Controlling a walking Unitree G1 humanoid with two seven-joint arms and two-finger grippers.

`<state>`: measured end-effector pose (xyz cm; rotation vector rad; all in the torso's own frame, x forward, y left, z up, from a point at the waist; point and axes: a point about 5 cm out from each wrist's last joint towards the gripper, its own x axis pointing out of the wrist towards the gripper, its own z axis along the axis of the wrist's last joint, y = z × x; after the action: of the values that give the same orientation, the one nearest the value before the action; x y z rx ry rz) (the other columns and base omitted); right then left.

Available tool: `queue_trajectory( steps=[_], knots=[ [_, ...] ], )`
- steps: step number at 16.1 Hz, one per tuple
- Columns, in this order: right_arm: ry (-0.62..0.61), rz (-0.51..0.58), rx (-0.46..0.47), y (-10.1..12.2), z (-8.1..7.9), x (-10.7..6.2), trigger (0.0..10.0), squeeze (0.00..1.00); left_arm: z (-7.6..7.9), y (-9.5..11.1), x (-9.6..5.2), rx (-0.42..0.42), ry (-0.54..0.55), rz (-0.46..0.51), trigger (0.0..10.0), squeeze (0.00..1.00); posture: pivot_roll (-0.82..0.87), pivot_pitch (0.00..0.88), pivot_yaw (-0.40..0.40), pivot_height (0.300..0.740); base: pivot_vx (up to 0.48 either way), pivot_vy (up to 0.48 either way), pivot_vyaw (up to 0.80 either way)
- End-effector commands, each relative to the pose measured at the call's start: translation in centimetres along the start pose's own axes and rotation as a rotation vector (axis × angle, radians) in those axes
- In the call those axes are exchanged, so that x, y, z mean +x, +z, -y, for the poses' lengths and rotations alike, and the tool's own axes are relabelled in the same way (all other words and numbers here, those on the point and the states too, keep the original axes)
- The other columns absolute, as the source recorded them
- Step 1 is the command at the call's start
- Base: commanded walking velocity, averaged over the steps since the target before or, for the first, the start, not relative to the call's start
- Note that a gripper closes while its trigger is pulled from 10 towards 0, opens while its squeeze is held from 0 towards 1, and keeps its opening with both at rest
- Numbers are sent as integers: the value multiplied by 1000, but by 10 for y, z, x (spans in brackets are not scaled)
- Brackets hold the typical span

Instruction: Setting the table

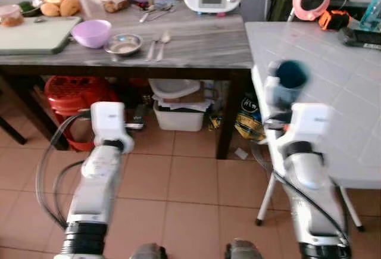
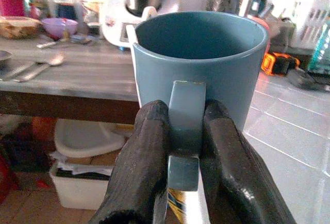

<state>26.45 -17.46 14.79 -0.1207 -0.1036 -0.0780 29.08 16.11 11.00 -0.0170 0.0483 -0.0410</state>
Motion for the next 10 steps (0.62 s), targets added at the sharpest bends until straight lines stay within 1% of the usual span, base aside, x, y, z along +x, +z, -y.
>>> queue_trajectory(
  steps=[1,3,4,6,7,10],
  knots=[
    [-24,20,6,3,7,1,10000,0,3,4,3,23,3,33,10000,0,-86,0,52,731,0,476,0],
    [-9,2,32,1,5,1,10000,0,2,6,4,25,3,50,10000,0,-87,0,54,731,0,446,0],
    [-9,-6,11,-1,4,0,10000,0,3,8,5,44,-5,68,10000,0,-88,0,56,731,330,349,0],
    [5,-22,-36,-5,-1,-2,10000,0,5,10,5,44,-37,89,10000,0,-87,0,58,731,456,0,0],
    [51,-41,0,-5,-6,-4,10000,0,6,9,5,35,-39,80,10000,0,-88,0,58,731,472,0,0],
    [35,-14,18,-2,-3,-4,10000,0,7,9,6,51,-33,84,10000,0,-88,0,57,731,477,0,0]
  ],
)
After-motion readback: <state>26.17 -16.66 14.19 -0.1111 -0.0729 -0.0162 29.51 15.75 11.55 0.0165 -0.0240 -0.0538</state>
